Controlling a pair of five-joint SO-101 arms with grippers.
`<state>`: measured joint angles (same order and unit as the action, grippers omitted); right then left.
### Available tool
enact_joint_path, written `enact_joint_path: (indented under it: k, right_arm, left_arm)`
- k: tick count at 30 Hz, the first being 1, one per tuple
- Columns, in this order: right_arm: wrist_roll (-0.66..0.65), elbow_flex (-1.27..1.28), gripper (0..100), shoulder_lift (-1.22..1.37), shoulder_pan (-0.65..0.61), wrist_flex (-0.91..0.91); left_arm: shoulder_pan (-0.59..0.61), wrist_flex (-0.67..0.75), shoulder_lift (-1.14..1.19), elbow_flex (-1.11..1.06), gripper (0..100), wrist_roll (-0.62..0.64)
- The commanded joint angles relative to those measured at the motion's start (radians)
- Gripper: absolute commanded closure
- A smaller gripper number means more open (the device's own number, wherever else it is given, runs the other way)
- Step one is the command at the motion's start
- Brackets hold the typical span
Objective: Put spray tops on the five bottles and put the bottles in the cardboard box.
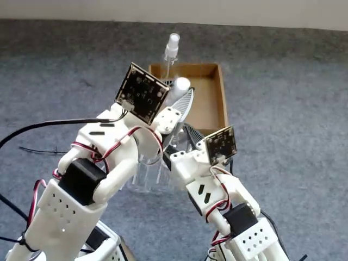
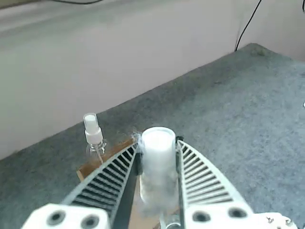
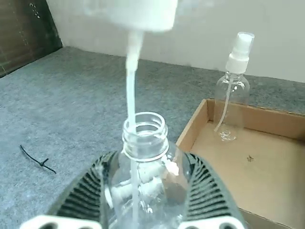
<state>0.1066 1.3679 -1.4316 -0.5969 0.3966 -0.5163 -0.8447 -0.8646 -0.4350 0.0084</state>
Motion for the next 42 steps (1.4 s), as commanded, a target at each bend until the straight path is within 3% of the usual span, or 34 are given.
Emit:
enact_joint_path:
  k: [1, 4, 10, 15, 25, 35, 42]
  right_arm:
    - [0.002, -0.024, 99.5, -0.018, 0.027, 0.001]
    - [-0.008, -0.024, 99.5, -0.018, 0.027, 0.002]
    - [-0.008, -0.024, 99.5, -0.018, 0.03, 0.002]
    - [-0.008, -0.022, 99.5, -0.018, 0.033, 0.002]
    - [-0.008, -0.016, 99.5, -0.018, 0.035, 0.005]
    - [-0.034, -0.018, 99.5, -0.018, 0.035, 0.005]
    - [-0.104, -0.022, 99.5, -0.018, 0.028, 0.005]
  left_arm:
    - [0.013, -0.009, -0.039, -0.033, 99, -0.046]
    - [0.013, -0.011, -0.039, -0.071, 99, -0.115]
    - [0.015, -0.026, -0.048, -0.099, 98, -0.12]
    - [0.015, -0.181, -0.041, -0.008, 85, -0.117]
    - [0.076, -0.21, -0.039, 0.174, 87, -0.117]
    - [0.071, -0.298, -0.039, 0.17, 88, -0.118]
    - [0.073, -0.199, -0.039, 0.035, 88, -0.121]
